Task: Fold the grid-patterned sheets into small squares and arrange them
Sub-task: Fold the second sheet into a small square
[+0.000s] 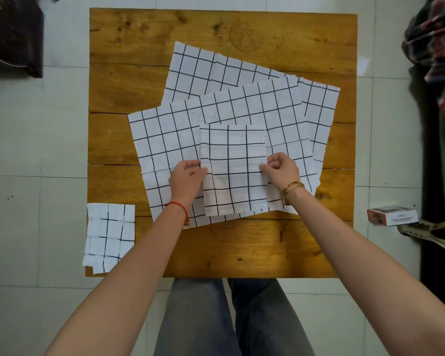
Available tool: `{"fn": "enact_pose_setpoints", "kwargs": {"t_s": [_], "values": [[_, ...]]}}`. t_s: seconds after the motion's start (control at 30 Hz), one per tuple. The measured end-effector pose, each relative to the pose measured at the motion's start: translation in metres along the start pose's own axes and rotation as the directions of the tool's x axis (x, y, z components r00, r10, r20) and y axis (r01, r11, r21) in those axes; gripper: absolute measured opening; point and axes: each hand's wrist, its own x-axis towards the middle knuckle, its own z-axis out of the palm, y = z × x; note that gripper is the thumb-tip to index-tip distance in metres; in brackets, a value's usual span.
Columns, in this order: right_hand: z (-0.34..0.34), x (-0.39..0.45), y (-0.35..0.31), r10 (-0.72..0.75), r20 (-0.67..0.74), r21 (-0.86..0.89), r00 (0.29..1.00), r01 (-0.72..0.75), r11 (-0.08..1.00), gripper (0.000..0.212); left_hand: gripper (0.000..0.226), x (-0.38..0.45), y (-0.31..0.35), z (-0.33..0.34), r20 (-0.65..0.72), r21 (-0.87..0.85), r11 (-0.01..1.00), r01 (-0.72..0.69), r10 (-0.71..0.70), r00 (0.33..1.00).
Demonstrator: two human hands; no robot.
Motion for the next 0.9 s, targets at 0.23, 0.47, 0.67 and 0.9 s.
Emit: {"fn": "enact_pose_setpoints", "kwargs": {"t_s": [0.23, 0.47, 0.67, 0.9], "values": [[-0.015, 0.007, -0.002, 0.080, 0.154, 0.146, 0.985, -0.103, 0.984, 0.035, 0.020, 0.001, 0.004, -0.016, 0.054, -0.037, 0.999, 0.001, 0.001, 0.999], [-0.024, 0.004, -0.007, 0.057, 0.200, 0.320, 0.978, -0.120, 0.940, 0.023, 0.019, 0.001, 0.010, -0.025, 0.116, -0.088, 0.996, -0.032, 0.043, 0.992], [-0.025, 0.003, -0.006, -0.020, 0.222, 0.350, 0.975, -0.060, 0.935, 0.007, 0.014, 0.000, 0.014, -0.029, 0.147, -0.175, 0.983, -0.055, 0.082, 0.986], [-0.023, 0.001, -0.010, -0.188, 0.194, 0.156, 0.963, 0.159, 0.975, 0.044, 0.021, 0.009, 0.011, -0.025, 0.146, -0.123, 0.985, -0.122, 0.140, 0.979]]}}
